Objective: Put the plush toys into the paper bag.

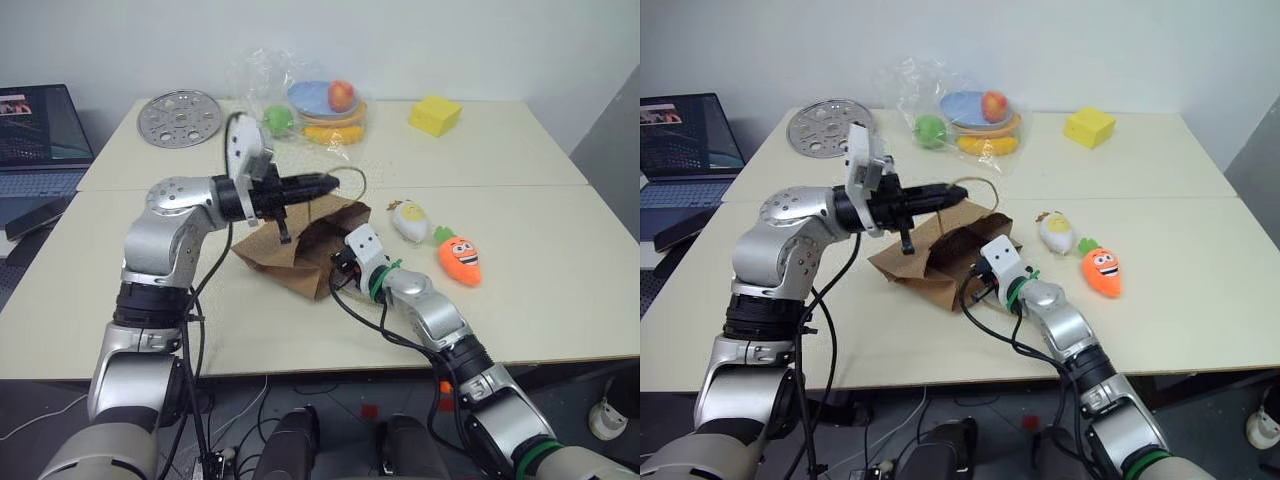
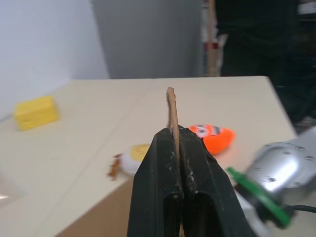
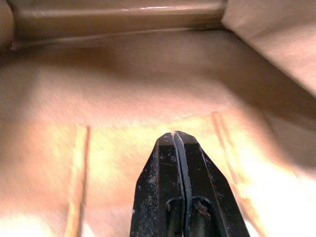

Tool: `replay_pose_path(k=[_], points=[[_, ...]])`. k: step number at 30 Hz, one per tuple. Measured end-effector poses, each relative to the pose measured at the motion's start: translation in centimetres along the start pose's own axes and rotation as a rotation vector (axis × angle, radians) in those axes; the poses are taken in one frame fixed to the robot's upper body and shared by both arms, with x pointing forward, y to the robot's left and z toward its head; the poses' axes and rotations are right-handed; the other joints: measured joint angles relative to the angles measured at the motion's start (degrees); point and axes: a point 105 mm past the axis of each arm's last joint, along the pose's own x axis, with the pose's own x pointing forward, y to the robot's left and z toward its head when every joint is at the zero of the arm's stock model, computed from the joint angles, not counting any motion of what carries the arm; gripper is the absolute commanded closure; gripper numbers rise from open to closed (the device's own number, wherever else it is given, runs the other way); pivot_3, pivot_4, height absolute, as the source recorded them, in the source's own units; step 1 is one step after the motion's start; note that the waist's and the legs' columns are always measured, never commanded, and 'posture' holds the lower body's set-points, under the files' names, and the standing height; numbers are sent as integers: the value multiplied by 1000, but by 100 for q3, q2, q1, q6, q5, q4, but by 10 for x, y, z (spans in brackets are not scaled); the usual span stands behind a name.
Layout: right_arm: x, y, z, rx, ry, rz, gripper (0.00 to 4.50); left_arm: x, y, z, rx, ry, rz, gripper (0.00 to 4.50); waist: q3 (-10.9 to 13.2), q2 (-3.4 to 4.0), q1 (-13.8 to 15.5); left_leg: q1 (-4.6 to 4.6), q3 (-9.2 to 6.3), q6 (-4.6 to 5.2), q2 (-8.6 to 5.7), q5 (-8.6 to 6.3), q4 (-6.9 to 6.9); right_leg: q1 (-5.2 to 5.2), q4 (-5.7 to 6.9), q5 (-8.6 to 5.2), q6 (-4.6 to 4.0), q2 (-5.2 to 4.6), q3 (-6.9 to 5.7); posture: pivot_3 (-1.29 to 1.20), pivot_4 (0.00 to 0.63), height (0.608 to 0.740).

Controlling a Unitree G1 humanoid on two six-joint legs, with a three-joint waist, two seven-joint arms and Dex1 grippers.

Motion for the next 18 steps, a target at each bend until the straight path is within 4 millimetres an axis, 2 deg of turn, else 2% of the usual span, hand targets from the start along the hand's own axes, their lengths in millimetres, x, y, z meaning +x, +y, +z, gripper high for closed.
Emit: replay_pose_path(k=[5,6,8,11,16,18], points=[[-1,-3,0,10,-2,-26,4492,-8,34,16,92,-87,270,4500,0,0,17,10,-2,-2,-2,-1,1,-1,-2,3,-1,-1,0,0,150,740],[-1,-5,0,12,-3,-38,4492,-11,47,28,153,-128,363,4500,0,-1,32,10,-4,-3,-2,-1,0,-4,-3,8,-4,-1,-1,0,150,740],[0,-6,0,12,-6,-55,4492,-17,58,51,245,-195,456,4500,0,-1,38,10,-3,-5,-5,-1,0,-2,-1,10,-5,0,3,0,150,740],[4,-13,5,37,-17,-117,4492,-14,58,65,295,-255,476,4500,0,-1,40,10,-2,-4,-6,1,0,0,0,11,-6,2,5,0,150,740],[5,-24,4,66,-7,-186,4492,-12,55,66,298,-278,469,4500,0,-1,37,9,-1,-4,-7,2,-5,4,1,11,-6,5,7,0,150,740],[6,-30,6,81,-13,-222,4492,-11,50,60,274,-267,437,4500,0,-1,14,9,2,-4,-7,3,-13,6,4,11,-6,5,11,0,150,740]])
